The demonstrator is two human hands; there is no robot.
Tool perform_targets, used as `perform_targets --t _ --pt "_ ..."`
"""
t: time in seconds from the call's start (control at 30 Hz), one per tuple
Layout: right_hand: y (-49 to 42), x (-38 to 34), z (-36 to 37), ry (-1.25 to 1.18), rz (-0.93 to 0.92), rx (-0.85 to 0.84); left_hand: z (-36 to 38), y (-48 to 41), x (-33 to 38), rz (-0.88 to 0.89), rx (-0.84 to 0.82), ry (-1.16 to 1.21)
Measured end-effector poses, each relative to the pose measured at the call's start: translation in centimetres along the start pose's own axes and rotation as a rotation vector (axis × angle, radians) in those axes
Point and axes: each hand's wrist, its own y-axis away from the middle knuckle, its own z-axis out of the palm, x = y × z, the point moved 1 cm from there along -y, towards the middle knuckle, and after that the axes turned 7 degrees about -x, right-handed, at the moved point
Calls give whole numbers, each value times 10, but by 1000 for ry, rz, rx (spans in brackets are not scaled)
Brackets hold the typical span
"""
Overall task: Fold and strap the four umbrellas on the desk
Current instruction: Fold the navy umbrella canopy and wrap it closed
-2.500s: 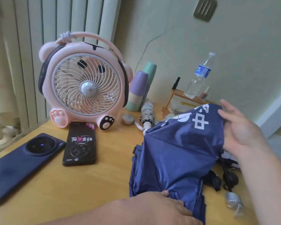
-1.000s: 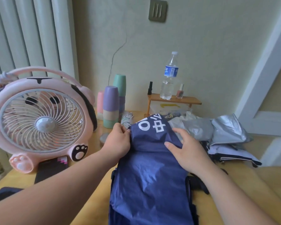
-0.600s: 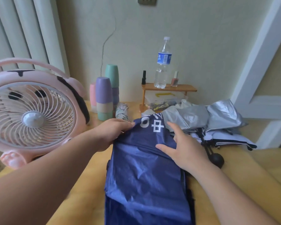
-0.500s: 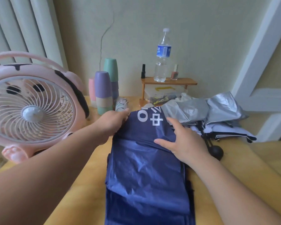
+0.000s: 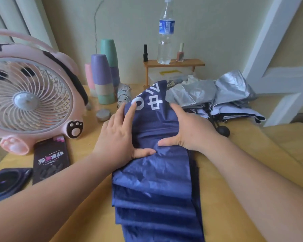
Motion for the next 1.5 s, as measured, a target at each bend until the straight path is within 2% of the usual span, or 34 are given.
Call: perform_targets --t 0.13,0.3,0.4,0.47,0.5,0.57,0.67,0.7,0.9,0.97,1.07,1.1,1.13,1.2,1.3,1.4,1.5 --pt "19 -1 20 168 -17 60 5 13 4 21 26 -8" --pt "41 -3 30 268 -22 205 -2 38 20 190 89 -137" --pt "52 -5 28 311 -101 325 -9 53 21 373 -4 -131" --pt "62 -8 26 306 -238 371 -11 61 18 536 -101 -113" --pt "66 -9 28 293 -322 345 -10 66 17 582 -155 -117" --pt "77 -12 31 291 -441 170 -8 78 13 579 -247 -136" --pt "95 -9 39 281 -435 -215 -6 91 9 522 -295 -195" --pt "100 -5 42 268 -423 -298 -7 93 8 514 -289 -221" --pt "113 18 23 226 -460 -472 -5 96 12 506 -274 -262" --pt "107 14 3 86 -391 -356 -1 94 14 501 -310 -264" --pt "64 5 -32 -325 -246 194 4 93 14 484 -381 -269" --pt "41 0 -44 -433 -151 305 6 94 14 480 -402 -278" --pt "17 -6 -54 -539 -60 332 6 95 15 473 -420 -286" --pt "-29 -20 -68 -722 52 193 6 95 17 459 -437 -304" --pt "-68 -43 -75 -873 75 -41 9 95 14 465 -416 -336" --pt "-71 -61 -82 -1015 -36 -101 11 97 10 471 -412 -354" --pt "-38 -69 -86 -1027 -169 -64 15 101 11 512 -386 -339"
